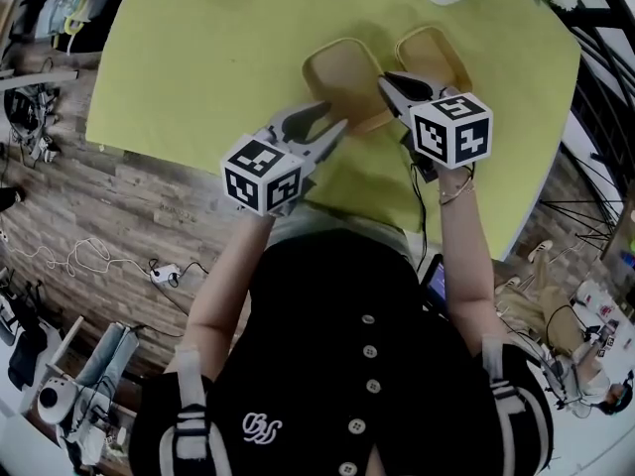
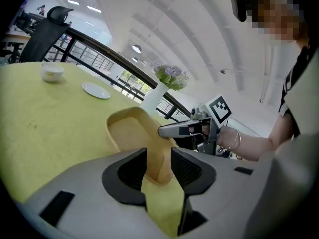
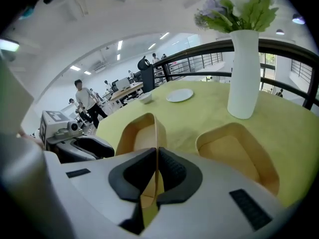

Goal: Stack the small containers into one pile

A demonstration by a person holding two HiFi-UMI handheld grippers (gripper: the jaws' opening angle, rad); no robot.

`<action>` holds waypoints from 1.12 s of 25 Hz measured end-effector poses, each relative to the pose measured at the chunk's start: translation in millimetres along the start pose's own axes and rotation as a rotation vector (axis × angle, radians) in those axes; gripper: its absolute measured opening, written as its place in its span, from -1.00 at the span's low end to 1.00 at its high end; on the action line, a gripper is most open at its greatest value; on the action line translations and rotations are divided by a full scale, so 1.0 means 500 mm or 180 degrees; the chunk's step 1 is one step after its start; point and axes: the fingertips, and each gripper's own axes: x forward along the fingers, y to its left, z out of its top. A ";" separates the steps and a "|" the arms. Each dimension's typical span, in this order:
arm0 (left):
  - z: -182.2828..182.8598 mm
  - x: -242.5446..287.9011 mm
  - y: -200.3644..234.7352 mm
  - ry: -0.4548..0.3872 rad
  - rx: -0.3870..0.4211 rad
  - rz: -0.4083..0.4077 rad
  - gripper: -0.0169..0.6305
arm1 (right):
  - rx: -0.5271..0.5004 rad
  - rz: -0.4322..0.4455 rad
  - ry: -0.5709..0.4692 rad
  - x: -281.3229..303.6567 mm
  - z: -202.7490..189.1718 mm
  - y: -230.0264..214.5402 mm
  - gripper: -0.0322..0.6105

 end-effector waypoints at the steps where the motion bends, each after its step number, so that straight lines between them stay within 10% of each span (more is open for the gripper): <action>1: 0.000 0.001 -0.006 -0.0013 0.0000 -0.0005 -0.48 | 0.0001 0.0007 -0.0039 -0.010 0.003 0.001 -0.80; 28: 0.059 0.084 -0.184 -0.0293 0.0429 -0.0323 -0.52 | -0.0232 -0.0484 -0.0515 -0.251 0.066 -0.147 -0.80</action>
